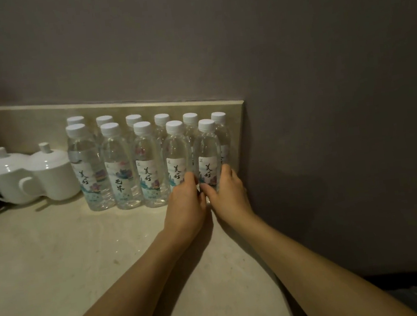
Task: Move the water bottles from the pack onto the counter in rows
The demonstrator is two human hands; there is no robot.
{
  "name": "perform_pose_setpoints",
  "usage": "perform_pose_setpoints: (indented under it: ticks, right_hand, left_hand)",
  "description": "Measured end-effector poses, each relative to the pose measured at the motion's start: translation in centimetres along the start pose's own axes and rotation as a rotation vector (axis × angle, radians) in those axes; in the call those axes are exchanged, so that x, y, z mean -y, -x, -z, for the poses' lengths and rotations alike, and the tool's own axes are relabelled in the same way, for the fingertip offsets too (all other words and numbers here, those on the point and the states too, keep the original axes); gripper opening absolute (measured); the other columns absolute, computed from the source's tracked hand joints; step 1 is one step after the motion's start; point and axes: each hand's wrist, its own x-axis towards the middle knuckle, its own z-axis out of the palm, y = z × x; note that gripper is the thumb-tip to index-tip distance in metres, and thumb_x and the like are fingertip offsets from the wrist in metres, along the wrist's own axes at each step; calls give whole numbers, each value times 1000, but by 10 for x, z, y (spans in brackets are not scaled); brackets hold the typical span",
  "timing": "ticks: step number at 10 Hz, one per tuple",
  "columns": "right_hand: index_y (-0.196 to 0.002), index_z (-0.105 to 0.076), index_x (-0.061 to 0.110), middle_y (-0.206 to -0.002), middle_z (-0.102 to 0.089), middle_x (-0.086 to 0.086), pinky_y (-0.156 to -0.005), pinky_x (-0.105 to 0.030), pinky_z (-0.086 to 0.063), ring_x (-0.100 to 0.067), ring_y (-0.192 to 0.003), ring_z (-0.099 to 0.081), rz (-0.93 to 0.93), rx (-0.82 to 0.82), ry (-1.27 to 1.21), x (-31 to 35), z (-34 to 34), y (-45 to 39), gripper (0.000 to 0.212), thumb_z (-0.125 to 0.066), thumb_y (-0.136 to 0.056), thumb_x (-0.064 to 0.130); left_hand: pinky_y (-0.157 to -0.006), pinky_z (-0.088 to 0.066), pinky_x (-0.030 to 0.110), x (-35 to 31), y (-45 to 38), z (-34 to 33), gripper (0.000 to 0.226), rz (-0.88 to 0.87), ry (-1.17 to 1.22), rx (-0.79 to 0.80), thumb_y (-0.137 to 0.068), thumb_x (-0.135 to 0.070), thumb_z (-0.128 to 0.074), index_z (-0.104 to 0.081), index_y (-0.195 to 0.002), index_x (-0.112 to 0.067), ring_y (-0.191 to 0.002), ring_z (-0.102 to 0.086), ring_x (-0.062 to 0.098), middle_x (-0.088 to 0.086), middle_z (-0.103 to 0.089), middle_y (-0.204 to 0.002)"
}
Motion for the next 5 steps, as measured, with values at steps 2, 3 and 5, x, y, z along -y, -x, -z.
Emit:
perform_pose_setpoints:
  ticks: [2, 3, 5]
  right_hand:
    - [-130, -43, 6, -134, -49, -15, -91, -39, -45, -33, -120, -51, -47, 48, -5, 4, 4, 4, 55, -61, -91, 39]
    - [-133, -41, 7, -136, -47, -14, -92, -38, -43, -32, -122, -50, -58, 48, -28, 6, 10, 8, 56, -62, -90, 36]
    - [-141, -29, 13, -137, -46, -11, -77, -30, -36, -31, -116, -55, -9, -62, -66, 27, 23, 19, 64, -58, -91, 40]
  left_hand:
    - [-79, -54, 30, -3, 5, 10, 19, 44, 14, 31, -94, -17, -59, -57, -112, -13, -92, -66, 19, 6, -69, -104]
    - [-82, -57, 31, -9, 7, 19, 27, 74, 22, 19, -95, -22, -60, -59, -120, -11, -94, -67, 18, 7, -70, -108]
    - [-78, -58, 41, -20, 12, 37, 23, 109, 33, -62, -100, -24, -48, -63, -114, -15, -83, -67, 17, 2, -72, -97]
